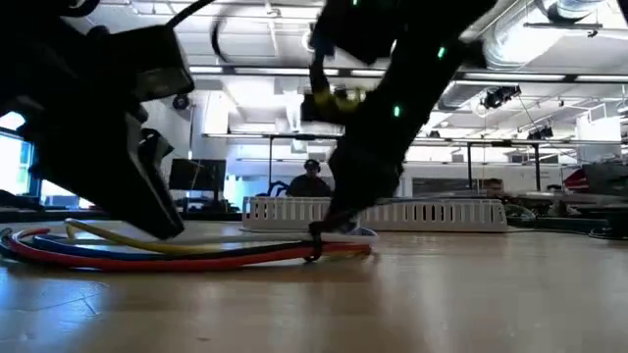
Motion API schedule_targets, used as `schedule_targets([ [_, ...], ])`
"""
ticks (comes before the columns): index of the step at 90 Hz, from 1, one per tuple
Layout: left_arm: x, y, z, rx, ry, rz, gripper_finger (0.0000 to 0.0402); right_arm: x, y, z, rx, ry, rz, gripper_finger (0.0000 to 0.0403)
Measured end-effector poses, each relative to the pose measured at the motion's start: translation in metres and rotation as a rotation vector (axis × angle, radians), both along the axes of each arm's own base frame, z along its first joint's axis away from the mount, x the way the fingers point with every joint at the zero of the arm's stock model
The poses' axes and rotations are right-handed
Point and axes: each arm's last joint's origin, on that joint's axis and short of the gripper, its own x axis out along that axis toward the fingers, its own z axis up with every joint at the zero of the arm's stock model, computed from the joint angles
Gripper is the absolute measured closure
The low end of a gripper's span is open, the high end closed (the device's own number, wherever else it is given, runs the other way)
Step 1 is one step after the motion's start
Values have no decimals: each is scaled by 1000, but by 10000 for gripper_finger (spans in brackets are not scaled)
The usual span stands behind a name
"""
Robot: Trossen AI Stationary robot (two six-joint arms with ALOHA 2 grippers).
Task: Ziptie cables
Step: Wrap the cable wire using a black zip tie, then adjust the white cable duct
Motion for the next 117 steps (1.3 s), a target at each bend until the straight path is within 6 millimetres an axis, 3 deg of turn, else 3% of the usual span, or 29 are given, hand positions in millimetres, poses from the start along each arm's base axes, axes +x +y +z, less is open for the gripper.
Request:
schedule_targets([
  [8, 1, 0, 1, 24, -28, 29, 322, -7, -6, -1, 22, 94, -32, 359],
  [17, 2, 4, 1, 68, -48, 68, 323, -20, 4, 2, 48, 225, -86, 392],
  [29, 3, 10, 1, 105, -44, 102, 323, -41, 35, 10, 123, 395, -167, 396],
  [45, 6, 17, 1, 127, -36, 108, 323, -61, 78, 11, 222, 444, -213, 400],
  [67, 13, 31, 10, 125, -78, 183, 323, -92, 116, 18, 50, 461, -160, 403],
  [77, 23, 55, 22, 78, -74, 183, 323, -101, 121, 33, -91, 347, -138, 402],
  [90, 38, 100, 34, 120, -90, 137, 323, -106, 117, 46, -210, 243, -145, 381],
  [117, 49, 200, 43, 251, -108, 74, 307, -121, 103, 46, -209, 96, -42, 238],
])
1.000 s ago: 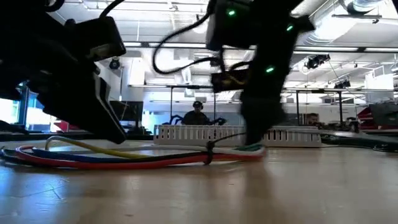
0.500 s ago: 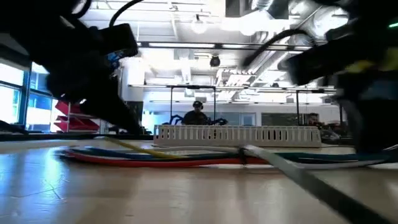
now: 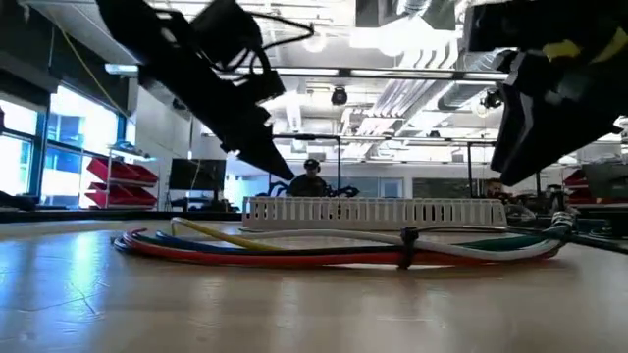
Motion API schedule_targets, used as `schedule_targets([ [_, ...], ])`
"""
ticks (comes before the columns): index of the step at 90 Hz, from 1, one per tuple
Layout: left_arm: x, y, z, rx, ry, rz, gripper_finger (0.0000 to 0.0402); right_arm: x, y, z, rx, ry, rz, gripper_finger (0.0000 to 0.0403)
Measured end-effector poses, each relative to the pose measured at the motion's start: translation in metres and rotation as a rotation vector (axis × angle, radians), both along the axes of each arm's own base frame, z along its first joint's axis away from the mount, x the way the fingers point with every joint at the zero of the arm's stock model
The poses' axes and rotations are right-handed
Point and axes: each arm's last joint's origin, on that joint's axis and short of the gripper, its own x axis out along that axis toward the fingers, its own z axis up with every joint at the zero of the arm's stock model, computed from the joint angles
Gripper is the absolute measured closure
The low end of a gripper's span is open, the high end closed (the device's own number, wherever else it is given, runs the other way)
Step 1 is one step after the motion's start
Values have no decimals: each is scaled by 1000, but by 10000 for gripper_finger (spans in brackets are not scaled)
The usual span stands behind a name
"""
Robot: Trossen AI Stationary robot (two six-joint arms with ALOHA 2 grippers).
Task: Ziptie cables
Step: Adjust the white cable duct
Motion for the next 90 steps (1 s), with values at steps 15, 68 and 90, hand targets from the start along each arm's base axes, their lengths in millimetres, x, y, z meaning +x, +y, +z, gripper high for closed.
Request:
schedule_targets([
  [15, -8, 37, -1, 24, 30, 1, 270, -4, -4, -8, 74, -107, 22, 179],
  [68, -12, 25, -30, -48, 224, -79, 379, -7, 34, -11, 331, -371, 1, 176],
  [90, -8, -16, -17, 53, 208, -81, 400, -10, 38, -9, 303, -387, 39, 185],
])
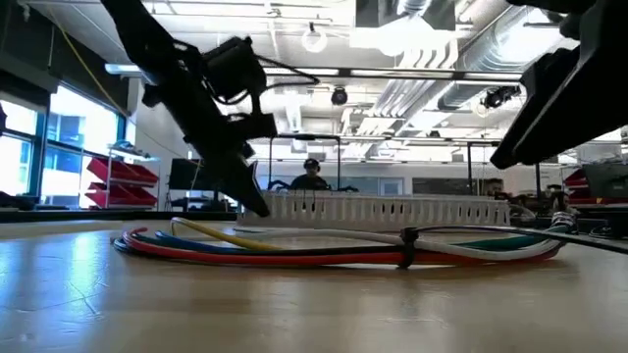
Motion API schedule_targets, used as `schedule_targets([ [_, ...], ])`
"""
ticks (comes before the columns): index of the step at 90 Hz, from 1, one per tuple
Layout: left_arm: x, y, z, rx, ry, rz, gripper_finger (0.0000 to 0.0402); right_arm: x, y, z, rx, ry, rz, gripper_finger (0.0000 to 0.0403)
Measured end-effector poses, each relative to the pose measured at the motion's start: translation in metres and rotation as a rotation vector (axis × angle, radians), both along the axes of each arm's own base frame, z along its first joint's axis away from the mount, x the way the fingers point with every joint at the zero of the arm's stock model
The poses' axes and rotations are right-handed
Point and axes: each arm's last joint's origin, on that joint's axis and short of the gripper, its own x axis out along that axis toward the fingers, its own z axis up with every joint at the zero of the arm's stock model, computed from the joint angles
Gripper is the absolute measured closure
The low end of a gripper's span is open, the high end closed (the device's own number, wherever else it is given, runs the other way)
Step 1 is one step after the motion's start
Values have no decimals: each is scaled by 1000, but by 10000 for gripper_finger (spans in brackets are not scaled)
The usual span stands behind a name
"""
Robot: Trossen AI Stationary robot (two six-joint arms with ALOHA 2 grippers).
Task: Ziptie cables
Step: Adjust the white cable duct
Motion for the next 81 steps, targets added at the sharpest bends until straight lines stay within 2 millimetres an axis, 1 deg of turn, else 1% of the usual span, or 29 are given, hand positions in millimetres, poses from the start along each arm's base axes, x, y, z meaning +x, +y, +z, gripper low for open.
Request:
schedule_targets([
  [8, -4, -18, 16, 10, -46, -18, 401, 0, -1, 0, -18, -4, 3, 187],
  [21, -19, -44, 43, -41, -99, -49, 401, 1, -2, 1, -45, -26, -12, 187],
  [27, -27, -53, 50, -81, -96, -72, 401, 1, -2, 1, -44, -29, -14, 187],
  [32, -32, -60, 51, -105, -71, -96, 401, 1, -1, 1, -39, -35, -14, 187],
  [38, -36, -70, 49, -120, -37, -132, 401, 3, 0, 2, -33, -60, -20, 187],
  [43, -37, -77, 44, -128, -23, -166, 401, 4, 1, 4, -30, -80, -17, 187],
  [56, -47, -89, 18, -159, -6, -248, 401, 10, 6, 8, -19, -136, 34, 187],
  [63, -53, -90, 7, -164, -36, -254, 401, 13, 9, 11, -13, -168, 64, 187],
  [70, -57, -86, -2, -177, -88, -238, 401, 15, 11, 14, -19, -190, 93, 187],
  [81, -62, -80, -11, -201, -142, -204, 401, 18, 11, 16, -29, -206, 110, 187],
])
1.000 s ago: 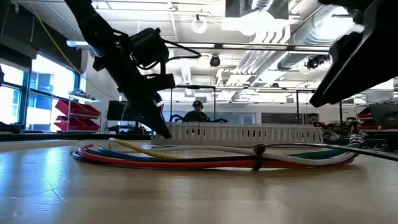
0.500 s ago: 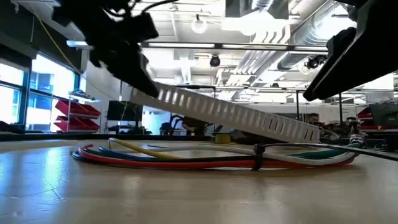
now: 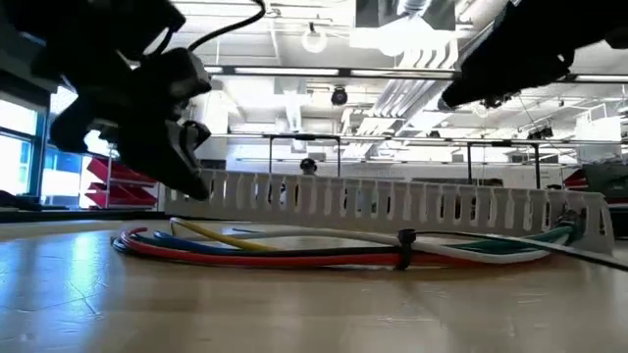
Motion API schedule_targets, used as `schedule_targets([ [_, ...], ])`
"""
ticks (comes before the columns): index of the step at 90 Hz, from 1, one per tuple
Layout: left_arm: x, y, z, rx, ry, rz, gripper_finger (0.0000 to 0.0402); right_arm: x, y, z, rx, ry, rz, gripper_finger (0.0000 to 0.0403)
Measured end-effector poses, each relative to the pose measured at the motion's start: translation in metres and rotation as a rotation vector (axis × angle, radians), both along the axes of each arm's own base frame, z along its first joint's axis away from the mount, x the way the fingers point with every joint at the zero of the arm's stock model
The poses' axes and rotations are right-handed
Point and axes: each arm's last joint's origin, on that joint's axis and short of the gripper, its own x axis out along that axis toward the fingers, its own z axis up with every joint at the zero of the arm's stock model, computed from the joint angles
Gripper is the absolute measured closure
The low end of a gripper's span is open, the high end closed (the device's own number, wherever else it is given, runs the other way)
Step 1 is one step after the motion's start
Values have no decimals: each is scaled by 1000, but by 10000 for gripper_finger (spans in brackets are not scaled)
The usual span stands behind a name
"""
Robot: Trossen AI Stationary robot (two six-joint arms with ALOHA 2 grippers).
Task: Ziptie cables
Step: Adjust the white cable duct
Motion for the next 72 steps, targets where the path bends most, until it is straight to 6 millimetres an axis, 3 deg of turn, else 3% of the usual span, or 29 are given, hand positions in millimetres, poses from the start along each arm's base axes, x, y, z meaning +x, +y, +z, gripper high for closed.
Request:
schedule_targets([
  [29, -18, -2, -18, -81, 16, 75, 399, 8, -10, 0, -1, -2, -34, 187],
  [45, -18, -2, -18, -89, 16, 81, 353, 10, -11, 0, 10, 8, -13, 187],
  [61, -7, -6, -2, -78, -10, 39, 282, -1, 1, 18, 23, -12, 132, 187],
  [72, 2, -12, 18, -71, -8, 13, 258, -12, 1, 34, 49, 0, 178, 187],
])
